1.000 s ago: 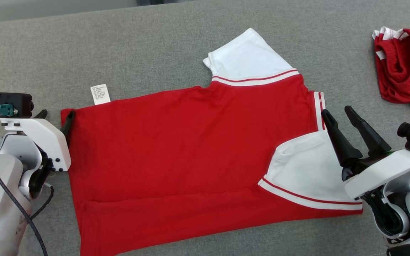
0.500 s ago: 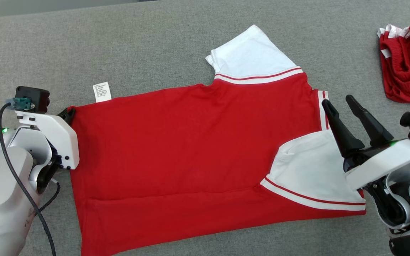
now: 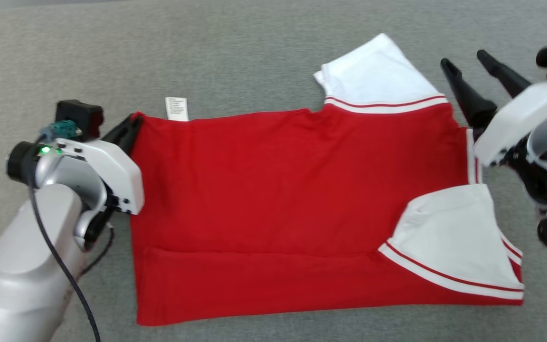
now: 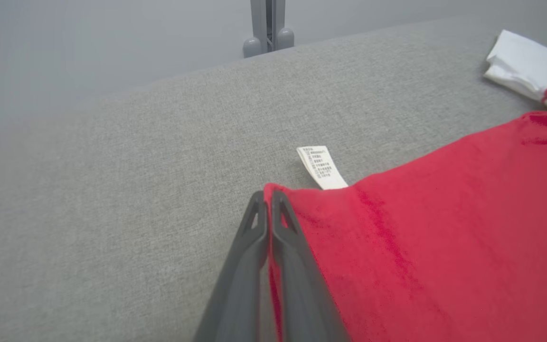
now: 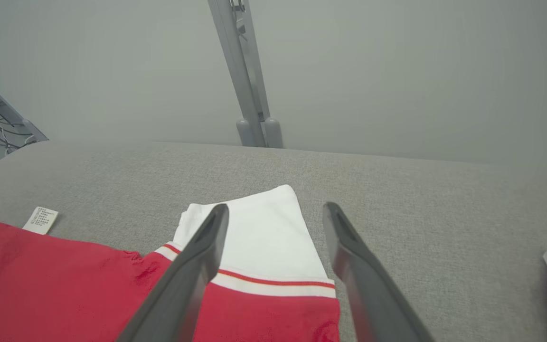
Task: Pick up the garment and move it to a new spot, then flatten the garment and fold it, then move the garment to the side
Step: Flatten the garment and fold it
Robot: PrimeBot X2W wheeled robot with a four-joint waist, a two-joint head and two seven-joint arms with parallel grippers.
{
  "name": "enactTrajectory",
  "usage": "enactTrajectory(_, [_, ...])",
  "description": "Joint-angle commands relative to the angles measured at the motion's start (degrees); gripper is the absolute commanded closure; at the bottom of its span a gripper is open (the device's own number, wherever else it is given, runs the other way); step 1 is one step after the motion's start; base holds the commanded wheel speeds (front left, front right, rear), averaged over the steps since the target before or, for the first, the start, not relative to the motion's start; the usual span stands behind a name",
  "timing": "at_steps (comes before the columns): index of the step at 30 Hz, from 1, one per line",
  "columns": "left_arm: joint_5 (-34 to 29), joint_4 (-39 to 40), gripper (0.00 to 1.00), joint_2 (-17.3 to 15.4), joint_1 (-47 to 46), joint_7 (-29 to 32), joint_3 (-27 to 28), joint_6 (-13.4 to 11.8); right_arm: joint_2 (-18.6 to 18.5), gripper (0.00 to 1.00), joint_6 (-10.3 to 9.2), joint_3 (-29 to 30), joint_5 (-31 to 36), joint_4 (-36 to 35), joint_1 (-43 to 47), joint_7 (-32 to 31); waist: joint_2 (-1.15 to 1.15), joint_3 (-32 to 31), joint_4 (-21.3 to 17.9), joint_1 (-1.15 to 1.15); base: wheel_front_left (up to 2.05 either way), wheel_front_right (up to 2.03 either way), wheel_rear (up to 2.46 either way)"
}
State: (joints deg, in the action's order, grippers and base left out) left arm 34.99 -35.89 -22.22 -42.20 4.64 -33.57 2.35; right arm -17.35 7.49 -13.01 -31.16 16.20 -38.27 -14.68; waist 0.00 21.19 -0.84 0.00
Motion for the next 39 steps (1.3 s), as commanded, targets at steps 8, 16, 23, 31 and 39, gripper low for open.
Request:
enactTrajectory(8, [-1.42, 5.84, 1.0, 3.07, 1.04, -2.68, -1.85, -1.63, -2.06, 0.0, 0.01, -0.07, 2.29, 18.05, -14.28, -8.02, 0.0, 2.73, 8.07, 0.0, 0.0, 0.0, 0.0])
enactTrajectory(16, [-1.96, 8.27, 1.0, 5.64, -0.73, -3.28, -3.02, -2.45, -2.08, 0.0, 0.01, 0.04, 5.32, 31.46, -23.07, -9.37, 0.0, 6.12, 11.74, 0.0, 0.0, 0.0, 0.0])
enactTrajectory(23, [-1.89, 8.5, 1.0, 6.36, -1.51, -3.67, -3.4, -2.71, -1.43, 0.0, 0.01, -2.61, 5.91, 37.54, -28.04, -9.56, 0.0, 7.65, 12.65, 0.0, 0.0, 0.0, 0.0])
enactTrajectory(31, [-1.15, 8.03, 1.0, 6.39, -1.57, -3.56, -3.65, -2.49, -1.54, 0.29, 0.01, -6.84, 5.58, 41.56, -30.38, -10.2, 0.0, 7.62, 13.0, 0.0, 0.0, 0.0, 0.0])
enactTrajectory(39, [-0.23, 6.86, 1.0, 7.21, -1.39, -3.53, -3.92, -2.06, -2.24, 0.58, 0.01, -10.81, 5.68, 44.9, -29.62, -8.4, 0.0, 6.56, 14.28, 0.0, 0.0, 0.0, 0.0])
